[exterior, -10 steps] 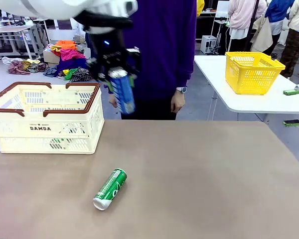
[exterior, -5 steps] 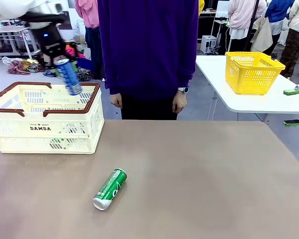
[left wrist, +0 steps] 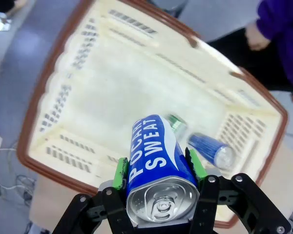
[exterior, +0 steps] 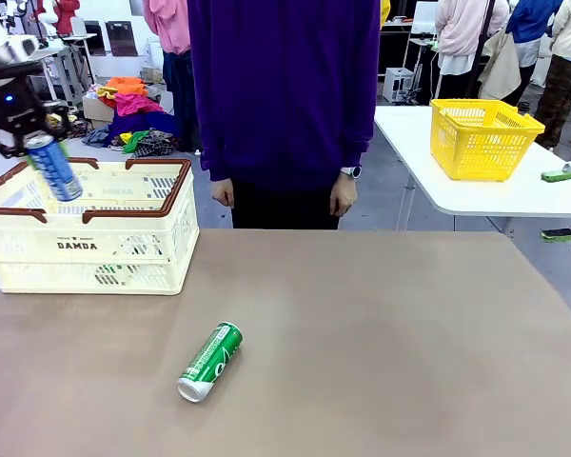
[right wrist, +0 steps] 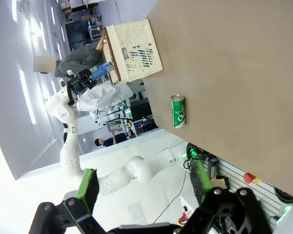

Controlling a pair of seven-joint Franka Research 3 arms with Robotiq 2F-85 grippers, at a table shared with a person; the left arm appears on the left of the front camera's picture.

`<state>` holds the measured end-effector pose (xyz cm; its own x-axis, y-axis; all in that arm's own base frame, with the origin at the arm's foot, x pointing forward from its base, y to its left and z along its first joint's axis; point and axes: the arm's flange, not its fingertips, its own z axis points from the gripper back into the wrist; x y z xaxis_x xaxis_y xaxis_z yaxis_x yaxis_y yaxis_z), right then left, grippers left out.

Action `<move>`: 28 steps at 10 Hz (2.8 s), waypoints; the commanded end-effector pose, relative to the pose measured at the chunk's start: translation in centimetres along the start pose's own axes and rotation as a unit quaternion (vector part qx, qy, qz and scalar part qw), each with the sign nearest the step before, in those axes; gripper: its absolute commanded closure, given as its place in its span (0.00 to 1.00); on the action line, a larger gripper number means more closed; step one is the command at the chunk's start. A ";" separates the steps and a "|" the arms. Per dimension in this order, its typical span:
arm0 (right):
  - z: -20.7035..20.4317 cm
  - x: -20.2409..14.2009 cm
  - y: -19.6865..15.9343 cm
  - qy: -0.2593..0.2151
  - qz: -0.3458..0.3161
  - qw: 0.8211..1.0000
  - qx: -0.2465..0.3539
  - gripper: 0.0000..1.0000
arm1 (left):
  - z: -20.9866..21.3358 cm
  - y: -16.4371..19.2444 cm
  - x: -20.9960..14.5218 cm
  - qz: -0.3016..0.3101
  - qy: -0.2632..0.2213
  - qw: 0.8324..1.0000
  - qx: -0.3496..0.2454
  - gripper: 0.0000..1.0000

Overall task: Place the drinks into the Shopping basket.
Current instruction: Pick up one drink and place it into the Shopping basket.

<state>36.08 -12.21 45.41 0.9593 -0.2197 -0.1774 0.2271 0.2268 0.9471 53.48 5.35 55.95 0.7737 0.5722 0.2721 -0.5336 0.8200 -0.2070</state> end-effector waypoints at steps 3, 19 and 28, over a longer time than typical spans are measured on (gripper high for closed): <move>0.0 0.0 0.2 -0.001 0.007 1.000 0.007 0.00 | -0.3 1.3 -0.1 -0.003 -0.013 1.000 0.009 1.00; 0.0 0.0 0.2 -0.001 0.007 1.000 0.007 0.00 | -14.2 1.4 1.8 -0.178 0.029 0.983 0.045 1.00; 0.0 0.0 0.2 -0.001 0.007 1.000 0.007 0.00 | -12.5 2.1 2.6 -0.165 0.023 0.985 0.036 0.00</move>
<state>36.08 -12.20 45.42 0.9595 -0.2189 -0.1773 0.2267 0.2268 0.9472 59.09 7.69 43.75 0.9227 0.2797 0.2653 -0.2835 0.9587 -0.0248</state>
